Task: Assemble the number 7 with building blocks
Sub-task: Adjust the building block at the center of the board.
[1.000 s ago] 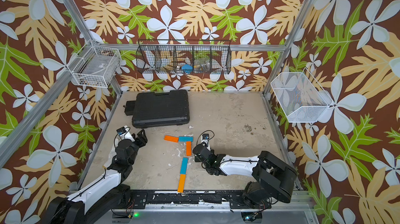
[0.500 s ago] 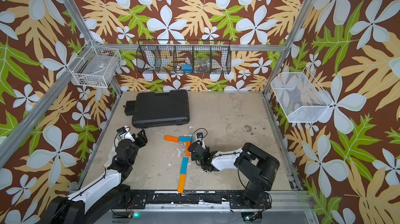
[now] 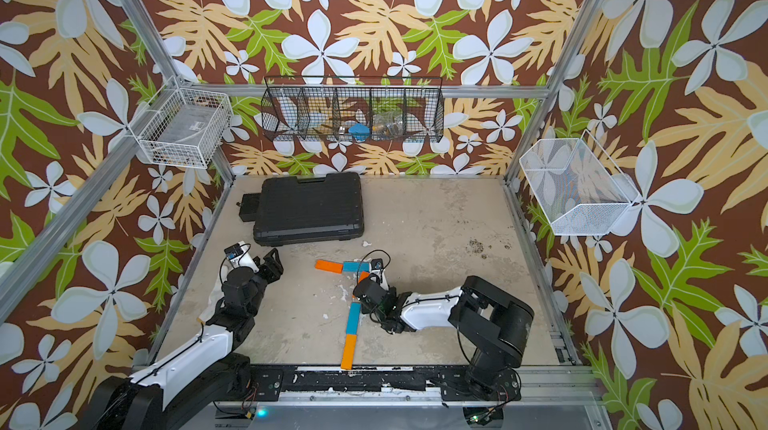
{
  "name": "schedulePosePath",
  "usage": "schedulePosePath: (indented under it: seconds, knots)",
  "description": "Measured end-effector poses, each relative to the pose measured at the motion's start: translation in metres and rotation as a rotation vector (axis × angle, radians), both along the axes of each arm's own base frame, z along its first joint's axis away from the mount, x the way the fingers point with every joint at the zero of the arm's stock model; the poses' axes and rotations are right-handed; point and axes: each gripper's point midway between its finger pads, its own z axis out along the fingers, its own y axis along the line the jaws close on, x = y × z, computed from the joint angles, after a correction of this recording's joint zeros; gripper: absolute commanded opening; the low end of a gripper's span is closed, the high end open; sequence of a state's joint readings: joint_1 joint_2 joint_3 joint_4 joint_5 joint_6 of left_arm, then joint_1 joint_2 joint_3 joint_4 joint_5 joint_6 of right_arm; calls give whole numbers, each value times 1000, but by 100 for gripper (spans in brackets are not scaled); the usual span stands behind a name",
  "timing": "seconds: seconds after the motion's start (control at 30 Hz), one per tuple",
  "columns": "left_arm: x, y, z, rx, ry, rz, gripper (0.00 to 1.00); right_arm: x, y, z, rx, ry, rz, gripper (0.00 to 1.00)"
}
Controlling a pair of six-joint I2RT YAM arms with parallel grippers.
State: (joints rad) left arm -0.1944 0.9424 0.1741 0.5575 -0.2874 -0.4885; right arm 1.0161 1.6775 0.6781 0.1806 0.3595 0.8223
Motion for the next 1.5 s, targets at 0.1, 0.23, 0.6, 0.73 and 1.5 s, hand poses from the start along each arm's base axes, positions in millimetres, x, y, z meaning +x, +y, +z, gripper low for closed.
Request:
schedulePosePath:
  seconds: [0.1,0.23,0.6,0.73,1.5]
  knots:
    - [0,0,0,0,0,0,68,0,-2,0,-5,0,-12,38]
    - [0,0,0,0,0,0,68,-2,-5,-1,-14,3,-17,37]
    - [1,0,-2,1,8,0,68,-6,-19,-1,-38,3,-35,36]
    - [1,0,-2,2,9,-1,68,-3,-20,0,-52,0,-44,36]
    - [1,0,-3,1,10,-1,68,43,-15,-3,-66,-70,-101,34]
